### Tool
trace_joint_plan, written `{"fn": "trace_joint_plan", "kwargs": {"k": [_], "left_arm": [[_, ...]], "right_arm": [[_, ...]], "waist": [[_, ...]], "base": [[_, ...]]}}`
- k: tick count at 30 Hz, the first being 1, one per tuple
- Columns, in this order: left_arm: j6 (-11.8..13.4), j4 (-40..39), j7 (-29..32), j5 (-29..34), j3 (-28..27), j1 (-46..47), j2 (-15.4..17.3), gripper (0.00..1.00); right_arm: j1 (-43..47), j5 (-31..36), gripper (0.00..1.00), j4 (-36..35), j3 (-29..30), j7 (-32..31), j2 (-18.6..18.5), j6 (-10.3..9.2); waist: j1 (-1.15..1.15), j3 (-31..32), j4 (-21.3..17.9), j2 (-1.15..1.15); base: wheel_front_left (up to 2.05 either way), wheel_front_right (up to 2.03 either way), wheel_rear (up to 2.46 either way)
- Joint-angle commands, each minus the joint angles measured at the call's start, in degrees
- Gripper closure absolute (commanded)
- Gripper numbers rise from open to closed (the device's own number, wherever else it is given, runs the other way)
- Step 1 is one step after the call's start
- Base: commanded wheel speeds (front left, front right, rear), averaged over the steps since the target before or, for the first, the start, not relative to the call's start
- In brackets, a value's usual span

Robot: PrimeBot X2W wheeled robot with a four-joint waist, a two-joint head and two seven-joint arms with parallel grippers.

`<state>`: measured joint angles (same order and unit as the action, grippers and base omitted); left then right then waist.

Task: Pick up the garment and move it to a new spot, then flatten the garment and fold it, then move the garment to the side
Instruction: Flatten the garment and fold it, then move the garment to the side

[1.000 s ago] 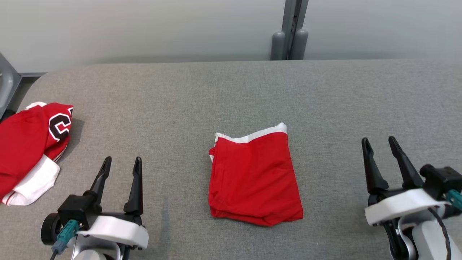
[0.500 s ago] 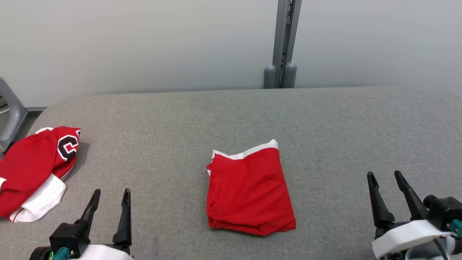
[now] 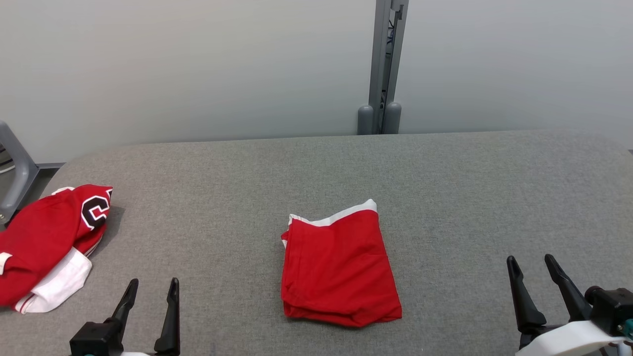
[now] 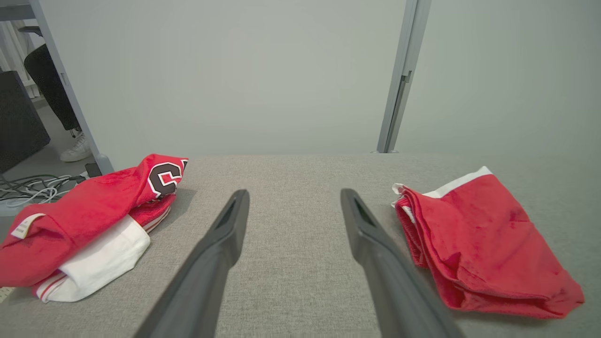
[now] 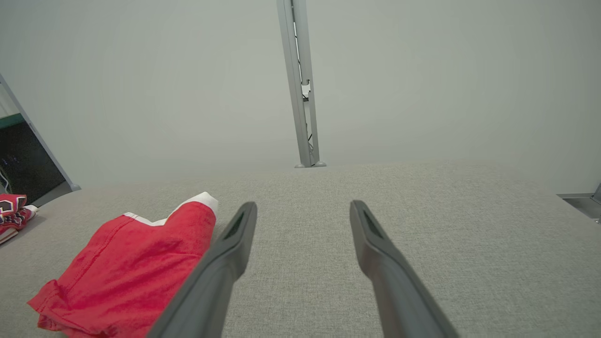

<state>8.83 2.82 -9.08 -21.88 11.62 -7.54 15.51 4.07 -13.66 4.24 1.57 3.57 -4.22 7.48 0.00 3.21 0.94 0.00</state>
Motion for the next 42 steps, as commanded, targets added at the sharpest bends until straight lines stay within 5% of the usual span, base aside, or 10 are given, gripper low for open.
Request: {"fn": "trace_joint_plan", "kwargs": {"k": [1,30,42], "left_arm": [[0.31,-0.24,0.12,-0.46,-0.04,-0.25,0.4,0.0],[1.23,-1.38,0.81,-0.69,1.02,1.24,1.07,0.0],[-0.96,-0.17,-0.3,-0.39,3.87,7.41,-0.96,0.0]], "right_arm": [[0.5,0.12,0.0,-0.53,0.27,-0.08,-0.02,0.02],[0.09,0.85,0.0,-0.69,0.76,0.01,1.05,0.02],[-9.52,-3.98,0.0,9.98,-12.2,0.44,1.1,0.02]], "waist": [[0.0,-0.03,-0.04,0.0],[0.0,-1.08,-0.12,0.0],[0.0,-7.63,4.49,0.0]], "base": [[0.0,0.0,0.0],[0.0,0.0,0.0],[0.0,0.0,0.0]]}}
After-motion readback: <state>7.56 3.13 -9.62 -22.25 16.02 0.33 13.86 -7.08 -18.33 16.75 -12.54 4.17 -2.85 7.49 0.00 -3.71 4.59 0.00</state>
